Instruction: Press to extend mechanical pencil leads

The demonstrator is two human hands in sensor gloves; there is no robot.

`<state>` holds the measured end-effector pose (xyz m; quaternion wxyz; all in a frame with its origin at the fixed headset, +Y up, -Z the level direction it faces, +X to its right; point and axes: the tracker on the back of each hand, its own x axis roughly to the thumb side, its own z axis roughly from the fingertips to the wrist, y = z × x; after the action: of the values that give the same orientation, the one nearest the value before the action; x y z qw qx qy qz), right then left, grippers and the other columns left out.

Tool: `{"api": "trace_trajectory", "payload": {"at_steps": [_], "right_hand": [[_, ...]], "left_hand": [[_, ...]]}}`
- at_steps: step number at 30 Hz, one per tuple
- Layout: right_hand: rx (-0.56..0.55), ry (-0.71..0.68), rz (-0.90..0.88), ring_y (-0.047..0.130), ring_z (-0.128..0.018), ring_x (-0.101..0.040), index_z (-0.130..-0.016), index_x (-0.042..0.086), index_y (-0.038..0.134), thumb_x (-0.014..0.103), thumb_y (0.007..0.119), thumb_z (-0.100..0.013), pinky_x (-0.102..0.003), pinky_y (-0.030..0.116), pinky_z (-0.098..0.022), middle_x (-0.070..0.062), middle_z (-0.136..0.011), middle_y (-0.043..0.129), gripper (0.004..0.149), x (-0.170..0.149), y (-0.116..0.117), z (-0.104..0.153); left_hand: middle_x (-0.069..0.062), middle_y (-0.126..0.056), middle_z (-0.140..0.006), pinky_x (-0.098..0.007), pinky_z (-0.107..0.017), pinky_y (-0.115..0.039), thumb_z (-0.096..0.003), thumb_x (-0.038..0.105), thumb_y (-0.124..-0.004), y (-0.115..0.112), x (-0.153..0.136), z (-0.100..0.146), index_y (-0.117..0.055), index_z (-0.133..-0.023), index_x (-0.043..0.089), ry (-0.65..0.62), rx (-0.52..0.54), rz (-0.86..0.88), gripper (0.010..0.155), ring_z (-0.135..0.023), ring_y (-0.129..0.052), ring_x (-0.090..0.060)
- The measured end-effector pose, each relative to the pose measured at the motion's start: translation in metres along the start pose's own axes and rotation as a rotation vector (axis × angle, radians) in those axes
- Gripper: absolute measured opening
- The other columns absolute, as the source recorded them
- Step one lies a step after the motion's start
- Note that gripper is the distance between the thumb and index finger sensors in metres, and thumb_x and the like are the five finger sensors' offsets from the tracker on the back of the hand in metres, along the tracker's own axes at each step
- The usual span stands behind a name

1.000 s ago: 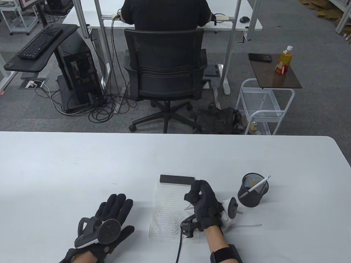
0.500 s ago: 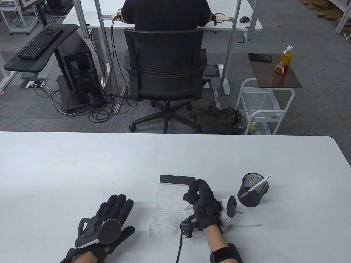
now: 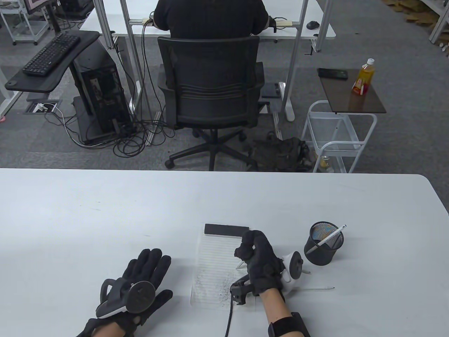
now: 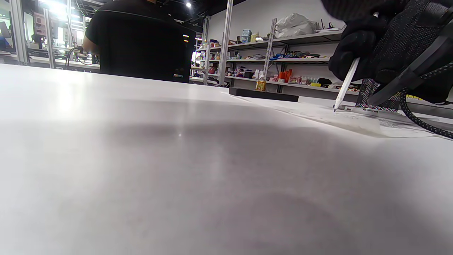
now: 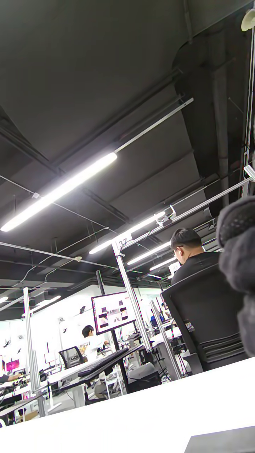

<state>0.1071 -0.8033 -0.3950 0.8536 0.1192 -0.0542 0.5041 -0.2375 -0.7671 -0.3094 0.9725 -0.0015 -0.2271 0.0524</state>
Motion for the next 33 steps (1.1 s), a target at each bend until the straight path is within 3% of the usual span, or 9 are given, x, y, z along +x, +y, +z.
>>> {"api": "trace_trajectory", "payload": {"at_steps": [5,9,13,19,21,24,27,30,33], "right_hand": [[0.111,-0.021,-0.013,0.075,-0.059,-0.045,-0.097,0.005,0.064,0.045,0.058,-0.059,-0.073,0.059,-0.056,-0.016,-0.071,0.078,0.056,0.028,0.021,-0.002],[0.144,0.023,0.236,0.070,-0.068,-0.047,-0.103,0.006,0.052,0.028,0.062,-0.058,-0.071,0.061,-0.057,-0.018,-0.083,0.070,0.051,0.064,0.037,-0.004],[0.153,0.042,0.456,0.073,-0.067,-0.046,-0.103,0.007,0.052,0.016,0.063,-0.055,-0.066,0.070,-0.052,-0.019,-0.086,0.067,0.050,0.097,0.033,-0.003],[0.104,0.138,0.709,0.073,-0.068,-0.046,-0.102,0.009,0.061,0.011,0.067,-0.054,-0.063,0.076,-0.049,-0.022,-0.092,0.054,0.049,0.149,0.002,0.002],[0.033,0.174,0.823,0.072,-0.070,-0.045,-0.102,0.012,0.064,0.011,0.069,-0.054,-0.063,0.075,-0.051,-0.022,-0.093,0.045,0.049,0.165,-0.014,0.009],[-0.031,0.193,0.952,0.072,-0.071,-0.045,-0.100,0.013,0.070,0.011,0.073,-0.053,-0.064,0.074,-0.053,-0.021,-0.091,0.048,0.047,0.183,-0.034,0.018],[-0.092,0.223,0.964,0.074,-0.070,-0.046,-0.099,0.012,0.072,0.010,0.074,-0.052,-0.065,0.074,-0.053,-0.021,-0.089,0.053,0.047,0.197,-0.055,0.027],[-0.148,0.252,0.994,0.074,-0.070,-0.047,-0.101,0.011,0.069,0.009,0.076,-0.052,-0.067,0.072,-0.054,-0.022,-0.089,0.056,0.050,0.208,-0.072,0.034],[-0.218,0.288,1.137,0.076,-0.071,-0.048,-0.102,0.011,0.066,0.010,0.079,-0.051,-0.069,0.071,-0.054,-0.022,-0.088,0.061,0.053,0.218,-0.089,0.040]], "left_hand": [[-0.013,-0.024,-0.120,-0.065,-0.077,-0.041,-0.0457,0.063,-0.063,0.002,-0.001,0.000,-0.025,-0.114,0.024,0.003,0.009,0.002,0.088,-0.111,-0.031,-0.048],[-0.013,-0.024,-0.120,-0.065,-0.077,-0.041,-0.0458,0.062,-0.063,0.001,-0.003,0.001,-0.025,-0.114,0.024,0.009,0.000,-0.002,0.087,-0.111,-0.031,-0.048],[-0.013,-0.024,-0.120,-0.065,-0.077,-0.041,-0.0457,0.063,-0.063,0.001,-0.003,0.000,-0.025,-0.114,0.024,0.005,0.003,-0.003,0.087,-0.111,-0.031,-0.048],[-0.013,-0.024,-0.120,-0.065,-0.077,-0.041,-0.0458,0.062,-0.063,0.001,-0.003,0.000,-0.025,-0.114,0.024,0.002,0.004,-0.011,0.087,-0.111,-0.031,-0.048],[-0.013,-0.024,-0.120,-0.065,-0.077,-0.041,-0.0457,0.062,-0.063,0.001,-0.003,0.000,-0.025,-0.114,0.024,0.003,0.003,-0.013,0.087,-0.111,-0.031,-0.048],[-0.013,-0.024,-0.120,-0.065,-0.077,-0.041,-0.0459,0.062,-0.063,0.002,-0.002,0.000,-0.025,-0.114,0.024,0.001,0.006,-0.013,0.087,-0.112,-0.031,-0.048],[-0.013,-0.024,-0.120,-0.065,-0.077,-0.041,-0.0457,0.063,-0.063,0.002,-0.002,0.000,-0.025,-0.114,0.024,-0.001,0.007,-0.016,0.087,-0.112,-0.031,-0.048],[-0.013,-0.024,-0.120,-0.065,-0.077,-0.041,-0.0458,0.063,-0.063,0.002,-0.002,0.000,-0.025,-0.114,0.024,-0.003,0.011,-0.017,0.087,-0.112,-0.031,-0.048],[-0.013,-0.024,-0.120,-0.065,-0.077,-0.041,-0.0458,0.063,-0.063,0.002,-0.001,0.000,-0.025,-0.114,0.024,-0.002,0.009,-0.019,0.087,-0.111,-0.031,-0.048]]}}
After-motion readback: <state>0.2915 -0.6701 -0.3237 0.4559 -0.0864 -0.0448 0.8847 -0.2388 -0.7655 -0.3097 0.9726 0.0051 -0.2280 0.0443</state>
